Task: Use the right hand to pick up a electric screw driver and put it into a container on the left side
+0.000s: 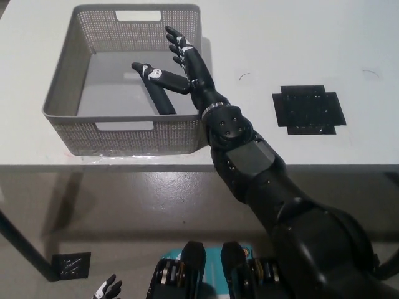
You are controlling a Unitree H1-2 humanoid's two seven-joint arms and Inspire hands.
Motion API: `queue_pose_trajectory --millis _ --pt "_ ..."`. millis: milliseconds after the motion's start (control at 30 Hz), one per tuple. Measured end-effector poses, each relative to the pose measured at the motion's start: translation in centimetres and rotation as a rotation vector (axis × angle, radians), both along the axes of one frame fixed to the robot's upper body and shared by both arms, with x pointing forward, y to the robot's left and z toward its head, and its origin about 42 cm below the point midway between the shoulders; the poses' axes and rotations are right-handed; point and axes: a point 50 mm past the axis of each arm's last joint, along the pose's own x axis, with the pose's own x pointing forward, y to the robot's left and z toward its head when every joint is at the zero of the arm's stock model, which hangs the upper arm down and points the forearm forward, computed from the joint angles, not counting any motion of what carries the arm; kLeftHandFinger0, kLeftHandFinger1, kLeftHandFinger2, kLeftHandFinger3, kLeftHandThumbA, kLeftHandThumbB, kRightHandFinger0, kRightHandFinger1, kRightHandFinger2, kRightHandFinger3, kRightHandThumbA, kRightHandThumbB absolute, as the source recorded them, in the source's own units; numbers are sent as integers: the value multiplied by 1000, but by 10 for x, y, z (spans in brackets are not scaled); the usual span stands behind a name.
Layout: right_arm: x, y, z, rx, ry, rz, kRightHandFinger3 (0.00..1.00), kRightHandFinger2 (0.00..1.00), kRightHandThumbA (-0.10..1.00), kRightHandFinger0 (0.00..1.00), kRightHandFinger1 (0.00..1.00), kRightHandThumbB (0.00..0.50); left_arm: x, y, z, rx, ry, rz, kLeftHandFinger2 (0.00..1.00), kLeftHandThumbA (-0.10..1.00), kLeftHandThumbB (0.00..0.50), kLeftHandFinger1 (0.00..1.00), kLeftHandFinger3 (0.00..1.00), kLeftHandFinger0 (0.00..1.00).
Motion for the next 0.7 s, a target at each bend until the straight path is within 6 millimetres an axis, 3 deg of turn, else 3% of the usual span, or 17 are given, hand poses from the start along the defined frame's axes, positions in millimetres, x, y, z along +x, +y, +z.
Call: queue_pose_trajectory --millis 133,167,267,400,567,700 --pt "-2 -3 2 31 -35 4 1000 1000 1000 1000 1000 371 -3 2 -1 5 7 -4 1000 985 188 1000 1000 1000" --pt "-3 -7 3 42 -50 1 1000 1000 965 1000 1000 348 -4 3 -1 7 9 -5 1000 988 191 1000 1000 1000" --pt "-6 -24 1 74 -93 -25 1000 1000 1000 1000 1000 381 -7 5 -2 12 18 -5 1000 1000 215 1000 1000 1000" --pt "-11 -50 -1 96 -135 -68 1000 1000 1000 1000 1000 380 -8 5 -2 13 19 -6 1000 989 252 1000 1000 1000" --pt "-22 -80 0 113 -186 -114 1000 1000 980 1000 1000 380 -8 5 -2 12 20 -7 1000 1000 213 1000 1000 1000" --pt "-35 -102 4 129 -231 -145 1000 1000 981 1000 1000 310 -8 4 -2 11 21 -10 1000 998 201 1000 1000 1000"
